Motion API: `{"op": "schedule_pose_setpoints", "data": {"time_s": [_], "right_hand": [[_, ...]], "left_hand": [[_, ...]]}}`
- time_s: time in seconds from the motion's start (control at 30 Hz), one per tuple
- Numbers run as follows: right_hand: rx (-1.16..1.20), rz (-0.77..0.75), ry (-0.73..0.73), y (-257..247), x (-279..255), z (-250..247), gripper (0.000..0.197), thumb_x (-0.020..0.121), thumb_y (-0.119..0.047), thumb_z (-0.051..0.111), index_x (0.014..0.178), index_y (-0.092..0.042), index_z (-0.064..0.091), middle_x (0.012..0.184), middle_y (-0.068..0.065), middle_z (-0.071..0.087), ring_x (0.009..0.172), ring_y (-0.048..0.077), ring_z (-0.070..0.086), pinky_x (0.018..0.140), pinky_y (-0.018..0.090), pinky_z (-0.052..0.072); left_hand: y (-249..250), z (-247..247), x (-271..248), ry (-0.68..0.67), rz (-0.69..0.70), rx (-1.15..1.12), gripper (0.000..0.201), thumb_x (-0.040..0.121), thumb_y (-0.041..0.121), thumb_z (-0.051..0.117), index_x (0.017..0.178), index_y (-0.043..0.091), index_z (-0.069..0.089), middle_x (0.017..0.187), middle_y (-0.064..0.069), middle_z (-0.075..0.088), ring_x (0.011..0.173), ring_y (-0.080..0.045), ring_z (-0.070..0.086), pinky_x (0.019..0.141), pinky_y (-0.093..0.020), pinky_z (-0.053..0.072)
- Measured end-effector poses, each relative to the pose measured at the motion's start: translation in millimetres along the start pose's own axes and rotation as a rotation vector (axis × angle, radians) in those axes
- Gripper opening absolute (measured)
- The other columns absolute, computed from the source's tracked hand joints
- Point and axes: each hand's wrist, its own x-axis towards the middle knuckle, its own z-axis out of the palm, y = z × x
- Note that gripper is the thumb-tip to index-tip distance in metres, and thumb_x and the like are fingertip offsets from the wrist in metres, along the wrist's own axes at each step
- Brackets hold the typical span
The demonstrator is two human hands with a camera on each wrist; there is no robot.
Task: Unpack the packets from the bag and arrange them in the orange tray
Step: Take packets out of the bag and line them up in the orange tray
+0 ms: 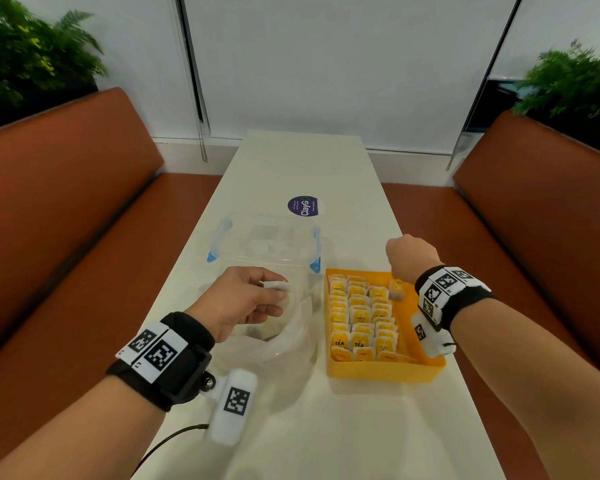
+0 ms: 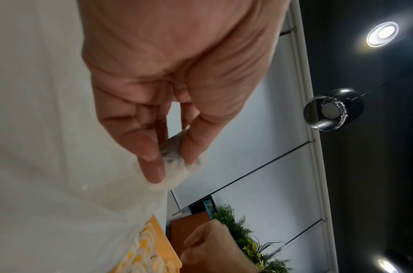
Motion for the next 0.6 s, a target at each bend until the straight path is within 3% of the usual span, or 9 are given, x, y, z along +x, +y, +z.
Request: {"op": "schedule_pose_setpoints", "data": {"time_s": [0.07,0.17,0.27,0.33,0.4,0.5,0.6], "right_hand": [[0.145,-0.074,0.044,-12,-2,-16,0.016,0.085,-0.010,0.060,0.099,-0.011,0.067,0.097,0.009,0.067,0.088,0.030,0.065,0.073,0.035,0.054],[0.394,-0.304,0.065,-41,-16,-41,0.018,0.084,-0.019,0.066,0.099,-0.013,0.073,0.098,0.003,0.072,0.092,0.018,0.066,0.086,0.030,0.052],[0.600,-0.469,-0.060,-71,-40,-60,0.029,0.078,-0.021,0.075,0.106,-0.016,0.070,0.092,-0.003,0.071,0.080,0.006,0.062,0.079,0.018,0.049],[0.703,-0.486,-0.197,-84,-50,-62,0.042,0.072,-0.024,0.081,0.110,-0.020,0.064,0.091,-0.004,0.070,0.075,0.004,0.062,0.073,0.018,0.049],[0.767,-0.465,-0.233,-92,-56,-60,0.047,0.069,-0.023,0.084,0.109,-0.018,0.059,0.087,-0.004,0.069,0.070,0.004,0.062,0.067,0.017,0.049],[0.889,-0.403,-0.241,-99,-62,-58,0.041,0.076,-0.023,0.079,0.109,-0.009,0.059,0.080,0.003,0.070,0.062,0.012,0.066,0.060,0.022,0.054],[1.137,-0.341,-0.313,-98,-66,-61,0.032,0.086,-0.033,0.067,0.107,-0.008,0.062,0.086,0.015,0.069,0.069,0.023,0.070,0.066,0.032,0.058]], "left_hand": [[0,0,0,0.003,0.004,0.014,0.023,0.082,0.006,0.072,0.104,0.012,0.069,0.085,-0.011,0.069,0.070,-0.019,0.069,0.056,-0.023,0.049],[1,3,1,0.026,0.019,0.026,0.027,0.079,0.005,0.075,0.104,0.013,0.066,0.080,-0.010,0.066,0.064,-0.017,0.066,0.053,-0.021,0.045],[2,5,2,0.050,0.046,-0.020,0.018,0.080,0.005,0.074,0.096,0.007,0.064,0.080,-0.014,0.069,0.062,-0.017,0.064,0.051,-0.020,0.044],[4,5,1,0.050,0.065,-0.096,0.015,0.083,0.001,0.070,0.094,0.005,0.061,0.081,-0.017,0.069,0.064,-0.019,0.066,0.054,-0.021,0.048],[5,4,1,0.028,0.078,-0.162,0.013,0.086,-0.004,0.064,0.092,0.005,0.057,0.082,-0.017,0.070,0.069,-0.022,0.069,0.059,-0.023,0.053],[4,2,1,-0.010,0.121,-0.209,0.021,0.084,-0.016,0.057,0.083,0.004,0.055,0.086,-0.017,0.068,0.077,-0.025,0.070,0.067,-0.026,0.057],[2,2,1,-0.001,0.184,-0.158,0.024,0.078,-0.021,0.060,0.080,0.002,0.058,0.090,-0.019,0.068,0.088,-0.028,0.069,0.080,-0.030,0.056]]}}
